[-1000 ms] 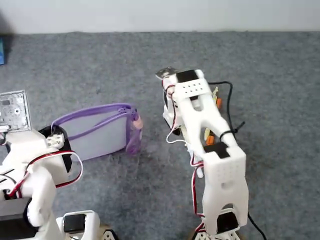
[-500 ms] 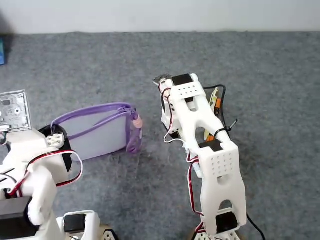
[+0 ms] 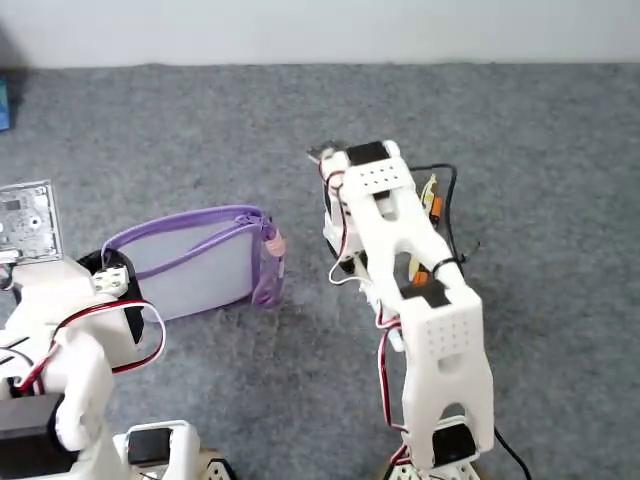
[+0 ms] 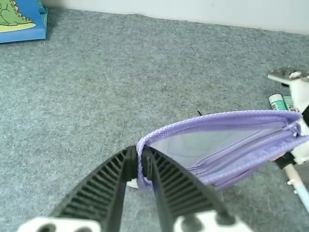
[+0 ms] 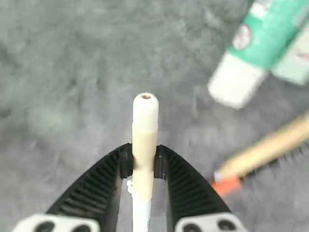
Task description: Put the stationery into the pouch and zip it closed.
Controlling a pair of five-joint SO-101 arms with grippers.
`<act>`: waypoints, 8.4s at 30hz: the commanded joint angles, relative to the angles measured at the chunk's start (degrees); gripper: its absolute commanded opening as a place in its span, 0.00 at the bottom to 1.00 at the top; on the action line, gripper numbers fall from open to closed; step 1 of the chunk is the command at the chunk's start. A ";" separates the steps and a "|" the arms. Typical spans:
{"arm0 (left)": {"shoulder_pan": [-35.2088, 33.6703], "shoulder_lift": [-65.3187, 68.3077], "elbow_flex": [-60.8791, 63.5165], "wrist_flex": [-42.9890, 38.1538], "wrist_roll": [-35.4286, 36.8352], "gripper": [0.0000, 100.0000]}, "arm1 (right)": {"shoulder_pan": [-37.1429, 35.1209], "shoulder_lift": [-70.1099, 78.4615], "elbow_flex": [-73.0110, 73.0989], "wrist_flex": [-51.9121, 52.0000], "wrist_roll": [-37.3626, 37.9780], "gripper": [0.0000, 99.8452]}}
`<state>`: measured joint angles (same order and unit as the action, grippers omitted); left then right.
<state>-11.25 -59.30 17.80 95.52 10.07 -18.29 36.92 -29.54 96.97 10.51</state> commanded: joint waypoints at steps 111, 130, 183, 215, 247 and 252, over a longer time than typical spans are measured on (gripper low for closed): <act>0.35 3.87 0.84 -2.37 -0.09 0.01 | 2.33 -6.29 3.96 -31.87 -17.93 0.15; 0.35 3.87 0.84 -2.20 -0.09 0.01 | 5.23 30.73 -49.32 -6.99 -17.76 0.15; 0.35 4.22 0.84 -2.46 -0.18 0.01 | -10.95 -33.54 -33.05 6.02 -16.97 0.01; 0.35 4.31 0.92 -2.46 -0.18 0.01 | -37.14 -60.44 7.47 -38.46 -24.88 0.01; 0.35 4.13 3.03 -2.46 -0.26 0.01 | -35.82 -76.26 66.46 -83.30 -10.64 0.12; 0.35 4.22 2.95 -3.34 -0.26 0.01 | -36.44 -76.44 61.71 -76.97 -11.08 0.26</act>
<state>-11.34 -56.92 19.03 92.62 10.07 -53.89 -37.54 37.19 17.76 -0.57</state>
